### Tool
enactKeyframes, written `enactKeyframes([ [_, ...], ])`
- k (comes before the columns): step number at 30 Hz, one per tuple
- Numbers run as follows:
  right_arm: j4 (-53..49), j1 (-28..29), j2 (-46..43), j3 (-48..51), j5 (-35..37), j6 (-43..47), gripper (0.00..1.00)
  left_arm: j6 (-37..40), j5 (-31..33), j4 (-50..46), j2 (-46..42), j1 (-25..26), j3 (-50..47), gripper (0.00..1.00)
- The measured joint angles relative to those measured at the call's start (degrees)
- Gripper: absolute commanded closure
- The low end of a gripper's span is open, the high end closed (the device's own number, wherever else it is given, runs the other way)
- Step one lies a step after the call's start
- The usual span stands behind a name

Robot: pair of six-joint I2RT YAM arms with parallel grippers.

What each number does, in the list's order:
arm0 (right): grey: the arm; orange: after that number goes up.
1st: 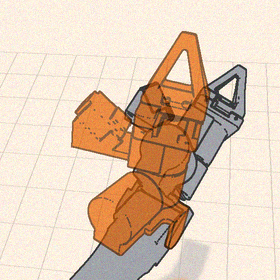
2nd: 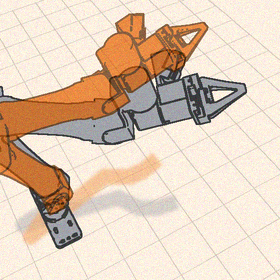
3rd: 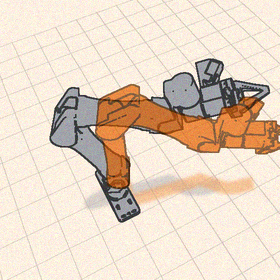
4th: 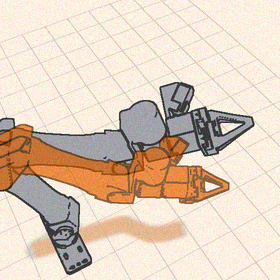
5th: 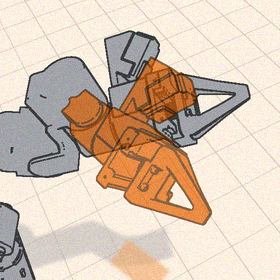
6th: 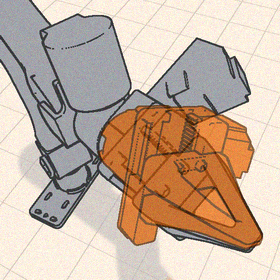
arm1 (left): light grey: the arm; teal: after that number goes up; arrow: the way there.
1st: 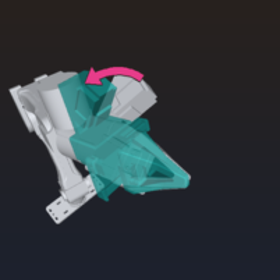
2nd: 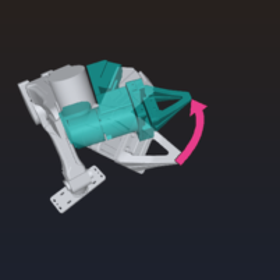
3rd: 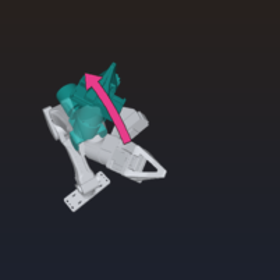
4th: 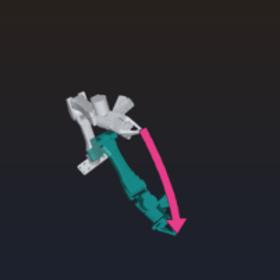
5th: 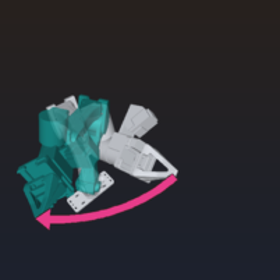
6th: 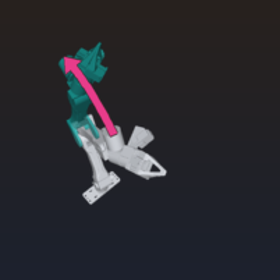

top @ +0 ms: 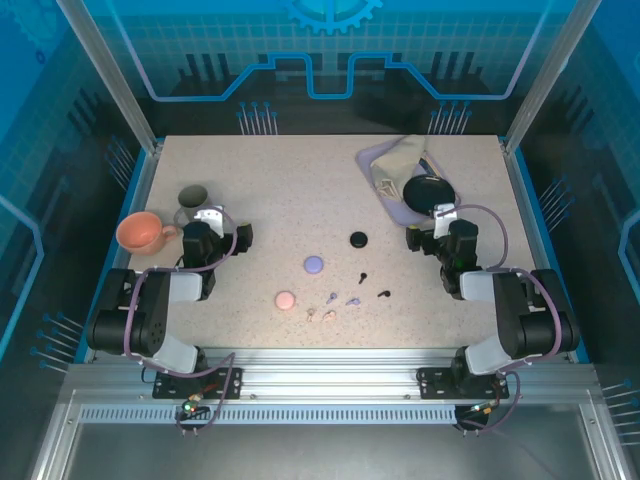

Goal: Insert the wireless bluetooth earbuds into the charging case

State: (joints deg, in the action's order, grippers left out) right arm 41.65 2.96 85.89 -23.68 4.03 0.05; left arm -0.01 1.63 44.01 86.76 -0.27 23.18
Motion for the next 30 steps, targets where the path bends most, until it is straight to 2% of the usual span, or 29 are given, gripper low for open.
enactKeyframes([
  [27,0.00,0.00,0.00,0.00,-0.04,0.00,0.00,-0.02,0.02,-0.02,0.00,0.00,0.00,0.01],
  [30,-1.25,-0.15,-0.24,-0.42,0.02,-0.46,0.00,-0.81,1.68,-0.94,-0.31,0.00,0.04,0.01],
])
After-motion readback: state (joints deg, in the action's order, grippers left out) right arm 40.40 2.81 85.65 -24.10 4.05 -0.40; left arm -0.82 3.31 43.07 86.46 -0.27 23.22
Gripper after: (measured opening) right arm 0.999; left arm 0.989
